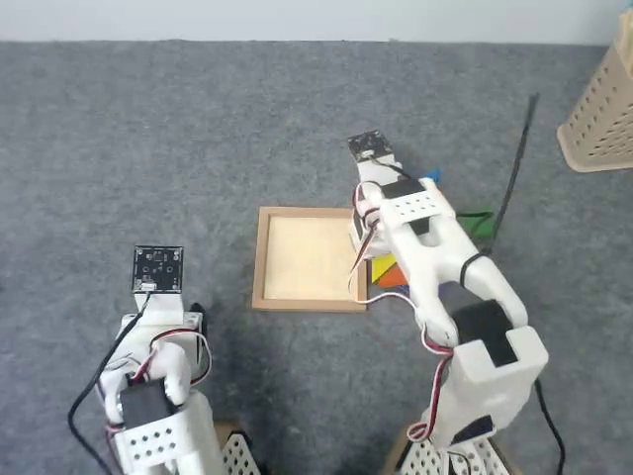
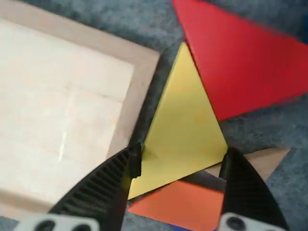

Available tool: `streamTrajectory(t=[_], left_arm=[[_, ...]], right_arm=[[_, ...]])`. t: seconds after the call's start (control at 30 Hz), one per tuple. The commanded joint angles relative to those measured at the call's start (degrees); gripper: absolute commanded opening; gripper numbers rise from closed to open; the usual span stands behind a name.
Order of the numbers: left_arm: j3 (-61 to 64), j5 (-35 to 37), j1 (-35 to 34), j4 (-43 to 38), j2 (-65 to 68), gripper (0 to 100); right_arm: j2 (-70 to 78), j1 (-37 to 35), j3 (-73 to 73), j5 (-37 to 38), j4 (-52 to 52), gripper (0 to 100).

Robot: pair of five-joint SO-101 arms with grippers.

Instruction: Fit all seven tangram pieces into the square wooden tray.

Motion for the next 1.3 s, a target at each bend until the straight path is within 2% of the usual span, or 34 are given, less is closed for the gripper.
streamTrajectory(t=[0.0, 0.43, 0.63, 1.03, 1.27], left_arm=[[-0.7, -0.3, -0.2, 0.2, -0.4, 17], [-0.7, -0.4, -0.2, 0.2, -0.4, 17], [-0.7, -0.4, -0.2, 0.2, -0.4, 17], [-0.7, -0.4, -0.2, 0.2, -0.4, 17], [-0.7, -0.4, -0.2, 0.2, -0.4, 17]], right_arm=[[-0.8, 2.3, -2.6, -0.7, -0.6, 27.7], [-0.7, 3.1, -2.7, 2.5, -1.9, 28.0], [0.3, 3.4, -2.7, 2.5, -2.1, 33.6], [5.3, 3.5, -4.6, 2.2, -1.9, 28.1], [5.2, 3.6, -4.3, 2.1, -1.7, 21.3]])
